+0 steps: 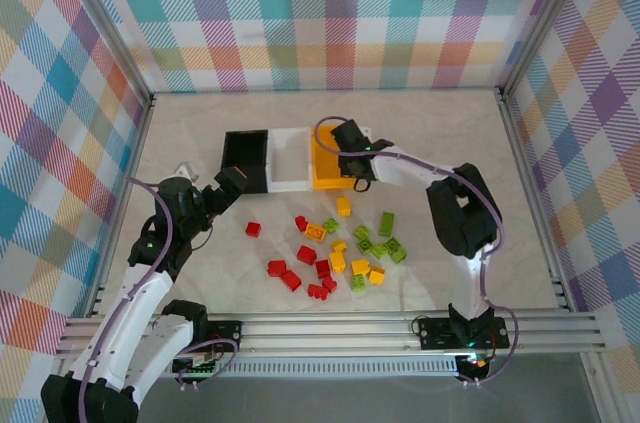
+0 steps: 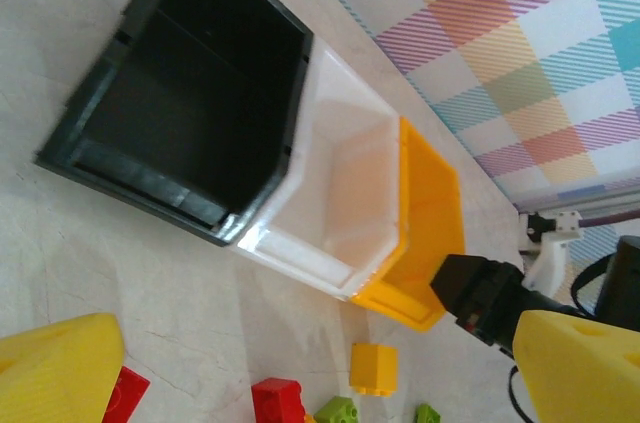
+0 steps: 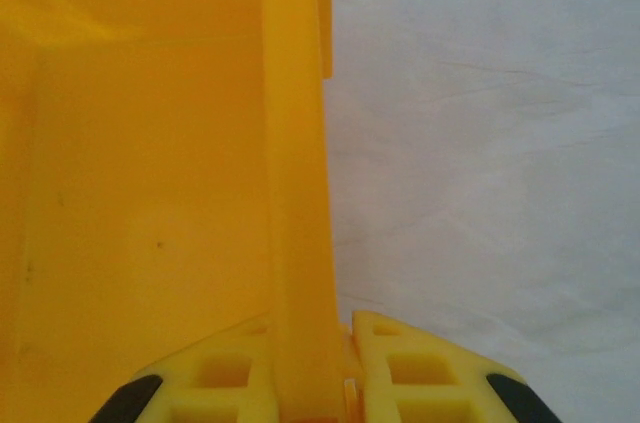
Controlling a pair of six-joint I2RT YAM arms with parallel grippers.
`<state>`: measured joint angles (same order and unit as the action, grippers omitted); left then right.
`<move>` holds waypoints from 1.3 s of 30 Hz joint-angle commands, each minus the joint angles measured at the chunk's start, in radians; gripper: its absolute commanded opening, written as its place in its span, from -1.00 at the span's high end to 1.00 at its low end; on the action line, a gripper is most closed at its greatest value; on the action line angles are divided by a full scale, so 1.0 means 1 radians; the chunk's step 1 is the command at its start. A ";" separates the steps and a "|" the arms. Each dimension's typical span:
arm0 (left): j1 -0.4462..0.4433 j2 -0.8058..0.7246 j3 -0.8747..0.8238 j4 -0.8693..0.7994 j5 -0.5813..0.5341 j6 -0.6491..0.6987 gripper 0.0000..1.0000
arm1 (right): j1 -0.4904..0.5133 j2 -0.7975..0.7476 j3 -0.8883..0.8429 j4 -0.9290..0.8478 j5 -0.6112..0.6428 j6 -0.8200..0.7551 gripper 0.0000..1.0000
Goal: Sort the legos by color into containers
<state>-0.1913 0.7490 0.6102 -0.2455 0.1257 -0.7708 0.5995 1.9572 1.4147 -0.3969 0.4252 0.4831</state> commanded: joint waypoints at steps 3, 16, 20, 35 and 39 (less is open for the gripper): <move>-0.019 -0.023 -0.003 -0.009 0.036 0.011 -1.00 | -0.078 -0.152 -0.149 0.038 -0.020 -0.098 1.00; -0.025 -0.029 -0.039 -0.019 0.060 0.044 -1.00 | -0.170 -0.245 -0.365 0.170 -0.135 -0.167 0.97; -0.027 -0.033 -0.046 -0.021 0.069 0.049 -1.00 | -0.170 -0.303 -0.403 0.192 -0.123 -0.134 0.08; -0.072 -0.118 -0.080 -0.095 0.146 0.019 -1.00 | -0.089 -0.890 -0.821 -0.137 -0.257 0.179 -0.52; -0.076 -0.127 -0.112 -0.084 0.147 -0.001 -1.00 | -0.055 -1.035 -0.912 -0.227 -0.315 0.226 -0.53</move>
<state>-0.2554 0.6342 0.5224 -0.3157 0.2508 -0.7521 0.5293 0.9779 0.5354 -0.5133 0.1608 0.6392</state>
